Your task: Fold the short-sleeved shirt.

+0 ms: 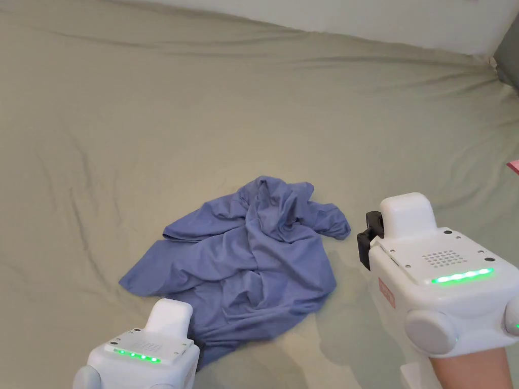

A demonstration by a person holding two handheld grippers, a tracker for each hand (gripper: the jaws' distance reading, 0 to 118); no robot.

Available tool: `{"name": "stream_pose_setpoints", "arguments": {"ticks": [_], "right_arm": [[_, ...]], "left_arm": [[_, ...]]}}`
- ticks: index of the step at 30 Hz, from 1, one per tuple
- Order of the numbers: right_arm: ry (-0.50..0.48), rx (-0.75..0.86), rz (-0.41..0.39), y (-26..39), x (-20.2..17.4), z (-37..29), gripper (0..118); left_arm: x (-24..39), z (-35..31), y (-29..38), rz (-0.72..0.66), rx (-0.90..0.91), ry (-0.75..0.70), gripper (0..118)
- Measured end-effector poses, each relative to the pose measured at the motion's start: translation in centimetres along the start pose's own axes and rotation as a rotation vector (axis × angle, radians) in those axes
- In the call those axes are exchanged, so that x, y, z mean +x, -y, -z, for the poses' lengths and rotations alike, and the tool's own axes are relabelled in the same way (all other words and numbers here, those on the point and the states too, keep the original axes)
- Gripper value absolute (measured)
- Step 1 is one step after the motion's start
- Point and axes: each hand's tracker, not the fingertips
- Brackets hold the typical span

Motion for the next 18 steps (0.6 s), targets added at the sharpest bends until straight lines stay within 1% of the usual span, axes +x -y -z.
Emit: {"name": "stream_pose_setpoints", "arguments": {"ticks": [1,2,3,4,5,6,8,10,13,15,16,17,18], "right_arm": [[-0.009,-0.040,-0.002,0.1,0.5,2.3,10],[-0.026,-0.079,-0.005,0.3,0.9,4.4,25],[-0.044,-0.118,-0.009,0.4,1.2,6.1,60],[-0.043,-0.192,-0.031,0.7,1.6,8.8,89],[-0.074,-0.248,-0.034,1.1,2.0,11.3,106],[-0.075,-0.279,-0.039,1.6,2.2,13.1,109],[-0.050,-0.332,-0.056,2.2,2.7,16.9,109],[-0.060,-0.368,-0.044,2.4,3.2,19.8,109],[-0.079,-0.392,-0.028,2.2,2.2,21.9,109],[-0.092,-0.404,-0.039,2.2,1.5,22.5,106],[-0.096,-0.397,-0.040,2.0,1.4,22.4,91],[-0.131,-0.399,-0.026,1.6,1.6,22.0,48],[-0.230,-0.399,0.023,1.1,2.0,21.5,13]], "left_arm": [[-0.1,-0.4,0.0,-0.003,0.005,0.004,3],[-0.2,-0.9,0.0,0.003,0.015,-0.002,3],[-0.5,-1.4,-0.1,0.006,0.022,0.006,3],[-0.9,-2.1,-0.1,-0.003,0.037,0.005,3],[-1.0,-2.6,-0.3,-0.016,0.048,0.010,3],[-1.4,-3.0,-0.3,-0.021,0.051,0.012,3],[-2.1,-3.8,-0.2,-0.031,0.056,0.013,3],[-2.5,-4.1,-0.2,-0.034,0.051,0.016,3],[-2.7,-4.2,0.1,-0.037,0.053,-0.003,3],[-2.8,-4.0,0.1,-0.040,0.058,-0.015,3],[-2.8,-3.9,0.1,-0.042,0.056,-0.013,3],[-2.7,-3.8,0.0,-0.044,0.052,-0.009,3],[-2.6,-3.8,0.0,-0.043,0.056,-0.008,3]]}}
